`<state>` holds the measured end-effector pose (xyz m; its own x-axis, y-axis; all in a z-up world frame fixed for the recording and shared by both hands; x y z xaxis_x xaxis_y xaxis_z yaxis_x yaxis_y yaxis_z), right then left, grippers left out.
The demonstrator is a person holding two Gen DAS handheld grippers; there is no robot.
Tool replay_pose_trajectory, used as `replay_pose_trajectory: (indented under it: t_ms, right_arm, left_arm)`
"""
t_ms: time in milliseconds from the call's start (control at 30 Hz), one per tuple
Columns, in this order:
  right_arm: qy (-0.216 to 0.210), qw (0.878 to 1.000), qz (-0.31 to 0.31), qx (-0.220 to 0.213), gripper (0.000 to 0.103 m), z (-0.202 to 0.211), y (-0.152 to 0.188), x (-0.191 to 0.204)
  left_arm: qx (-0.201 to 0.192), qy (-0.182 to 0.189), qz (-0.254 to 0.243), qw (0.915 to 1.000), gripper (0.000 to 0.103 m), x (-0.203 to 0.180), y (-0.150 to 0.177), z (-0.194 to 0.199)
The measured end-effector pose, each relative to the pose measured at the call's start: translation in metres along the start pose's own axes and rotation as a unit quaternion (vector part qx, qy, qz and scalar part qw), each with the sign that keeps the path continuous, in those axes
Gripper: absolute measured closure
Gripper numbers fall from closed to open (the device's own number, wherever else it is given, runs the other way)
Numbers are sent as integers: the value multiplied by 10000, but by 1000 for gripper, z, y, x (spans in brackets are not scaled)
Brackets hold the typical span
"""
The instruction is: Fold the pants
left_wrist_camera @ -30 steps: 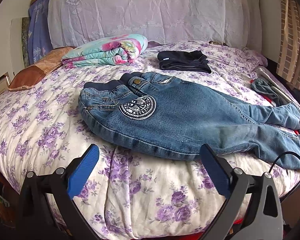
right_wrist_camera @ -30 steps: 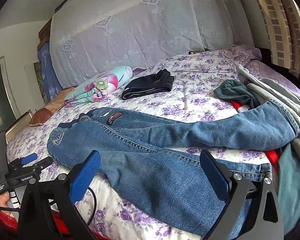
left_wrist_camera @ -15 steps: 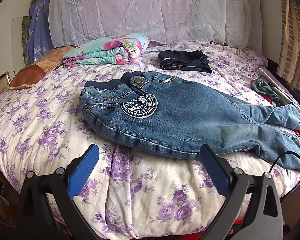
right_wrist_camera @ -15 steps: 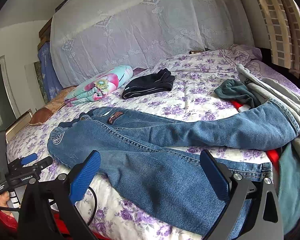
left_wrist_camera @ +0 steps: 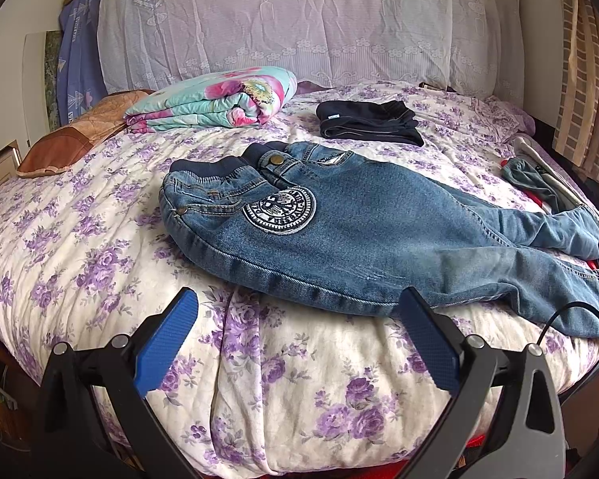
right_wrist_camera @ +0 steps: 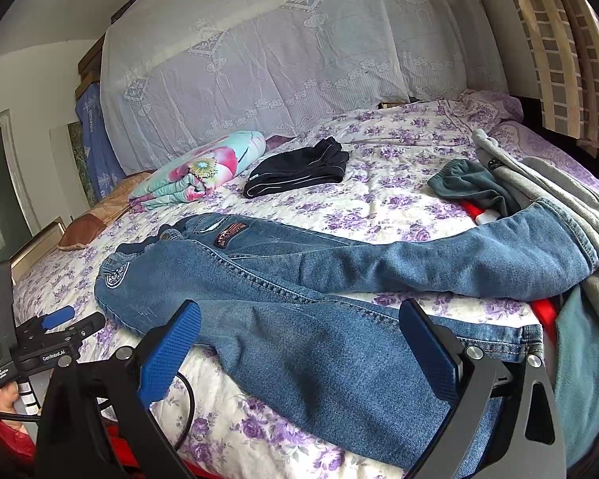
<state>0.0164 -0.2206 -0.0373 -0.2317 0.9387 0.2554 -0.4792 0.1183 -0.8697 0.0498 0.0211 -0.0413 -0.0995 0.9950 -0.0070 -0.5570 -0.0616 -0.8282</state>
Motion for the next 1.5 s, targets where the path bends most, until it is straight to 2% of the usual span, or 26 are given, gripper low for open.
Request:
replay_pose_trajectory:
  t_ms: [600, 667, 767, 900, 933, 1000, 1067, 1133, 1200, 1300, 1367, 1500]
  right_arm:
    - [14, 10000, 3, 9, 3, 0, 1, -1]
    - [22, 10000, -1, 7, 3, 0, 2, -2]
    - [83, 9999, -27, -93, 3, 0, -3, -8]
    - [576, 9971, -314, -393, 3, 5, -25, -47]
    - [953, 9917, -608, -619, 3, 9, -40, -81]
    - [1283, 9838, -871, -897, 3, 14, -57, -113]
    - [1674, 9754, -881, -1134, 3, 15, -79, -142]
    - [2078, 9694, -813, -1027, 3, 4, -98, -167]
    - [1972, 9751, -875, -524, 3, -18, -105, -181]
    - [1333, 9807, -1403, 267, 4, -36, -79, -178]
    - [826, 9787, -1812, 499, 4, -31, -54, -167]
    - [460, 9725, -2181, 670, 3, -13, -18, -150]
  left_arm:
    - [28, 31, 60, 10000, 5, 6, 5, 1]
    - [68, 125, 102, 9998, 5, 7, 5, -1]
    - [148, 457, 372, 9981, 5, 14, -1, -11]
    - [333, 745, 1014, 9915, 5, 36, -21, -30]
    - [395, 835, 1155, 9890, 5, 40, -25, -35]
    - [531, 961, 1339, 9849, 5, 47, -34, -48]
    - [580, 857, 1363, 9853, 5, 54, -47, -61]
    - [400, 671, 1356, 9877, 5, 63, -69, -69]
    - [368, 723, 1318, 9879, 5, 67, -91, -78]
    - [704, 1044, 1317, 9833, 5, 66, -115, -101]
    - [879, 1137, 1294, 9811, 5, 63, -129, -120]
    - [1229, 1125, 1243, 9782, 5, 55, -156, -172]
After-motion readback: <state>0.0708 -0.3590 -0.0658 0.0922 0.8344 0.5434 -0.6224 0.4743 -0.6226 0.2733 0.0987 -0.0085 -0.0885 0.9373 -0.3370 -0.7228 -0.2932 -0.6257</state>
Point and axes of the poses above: each gripper's, at about its wrist camera, not at the fingertips, and z roughly against the way its jaws point, x to its left, y to its underside, the point moved 7 cm from there along -z, roughly the way its jaws point, and after that the axes turned 2 degrees about -x, right-handed, at the moved point
